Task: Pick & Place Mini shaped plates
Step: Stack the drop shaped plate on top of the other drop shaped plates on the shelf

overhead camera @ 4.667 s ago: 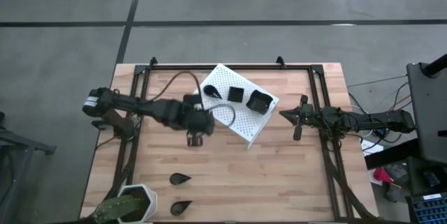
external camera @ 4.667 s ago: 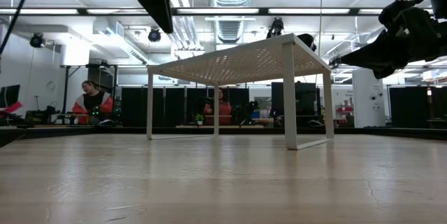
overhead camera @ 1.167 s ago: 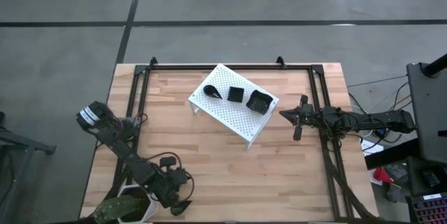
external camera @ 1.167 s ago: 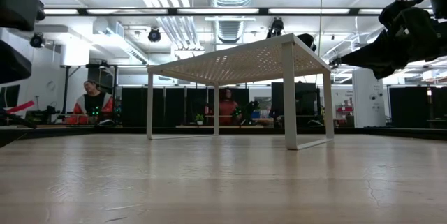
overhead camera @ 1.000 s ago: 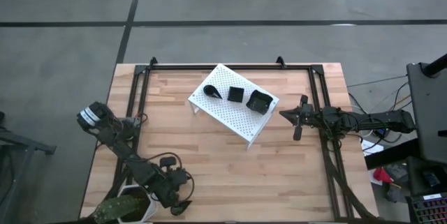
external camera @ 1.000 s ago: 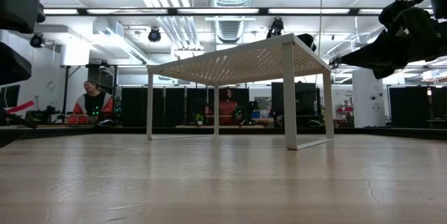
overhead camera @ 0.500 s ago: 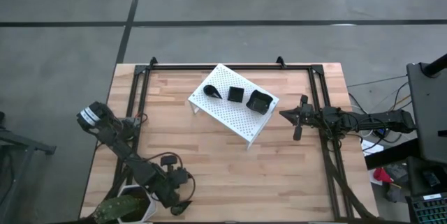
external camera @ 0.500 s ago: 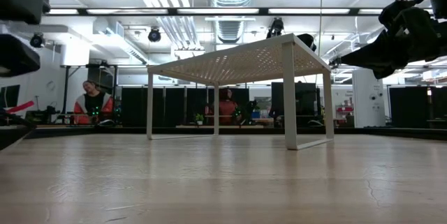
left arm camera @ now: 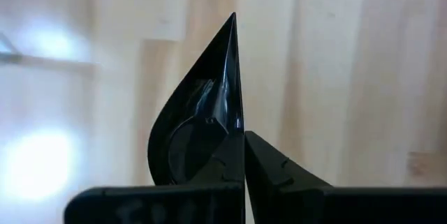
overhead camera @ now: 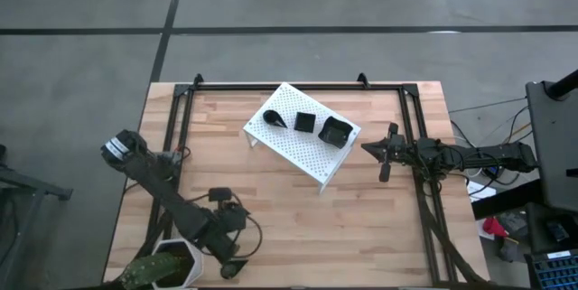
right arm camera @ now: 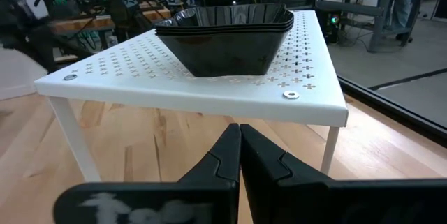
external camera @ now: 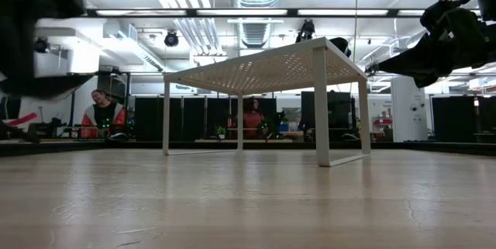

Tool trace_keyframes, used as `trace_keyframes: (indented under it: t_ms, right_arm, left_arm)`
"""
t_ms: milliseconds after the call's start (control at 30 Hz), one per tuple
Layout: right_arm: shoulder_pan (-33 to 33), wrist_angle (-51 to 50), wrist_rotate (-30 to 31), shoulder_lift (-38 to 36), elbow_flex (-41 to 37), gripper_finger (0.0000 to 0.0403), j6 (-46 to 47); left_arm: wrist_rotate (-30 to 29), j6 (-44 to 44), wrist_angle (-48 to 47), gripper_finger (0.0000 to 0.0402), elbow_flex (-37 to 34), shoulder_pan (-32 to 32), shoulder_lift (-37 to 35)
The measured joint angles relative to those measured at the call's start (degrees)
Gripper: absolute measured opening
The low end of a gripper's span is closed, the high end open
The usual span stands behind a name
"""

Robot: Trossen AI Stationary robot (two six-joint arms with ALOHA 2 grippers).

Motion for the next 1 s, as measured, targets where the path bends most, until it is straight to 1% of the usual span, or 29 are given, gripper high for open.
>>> trace_keyframes:
  t_ms: [133,300,467,533,700,867,1000]
  right_arm:
    - [-0.01,0.00,-0.01,0.00,0.00,0.0008,0.00]
    - [0.01,0.00,0.00,0.00,0.00,0.0008,0.00]
    - [0.00,0.00,-0.01,0.00,0.00,0.0008,0.00]
    - [0.01,0.00,-0.01,0.00,0.00,0.0008,0.00]
    - [-0.01,0.00,0.00,0.00,0.00,0.0008,0.00]
    - [0.01,0.00,-0.01,0.00,0.00,0.0008,0.00]
    - [-0.01,0.00,0.00,0.00,0.00,0.0008,0.00]
  left_arm:
    - [-2.51,8.01,-4.30,0.0000,4.16,3.66,-0.08]
    - [-5.17,20.28,-4.63,0.0000,7.41,8.43,-0.80]
    - [-8.67,28.11,-8.97,0.0000,9.97,12.58,-1.94]
    - [-9.24,31.14,-10.35,0.0000,11.23,14.59,-2.85]
    - [-8.93,39.65,-10.61,0.0000,13.77,21.02,-5.40]
    - [-8.73,48.67,-10.50,0.0000,15.87,28.88,-8.12]
    - [-5.34,56.54,-9.16,0.0000,16.82,35.35,-9.51]
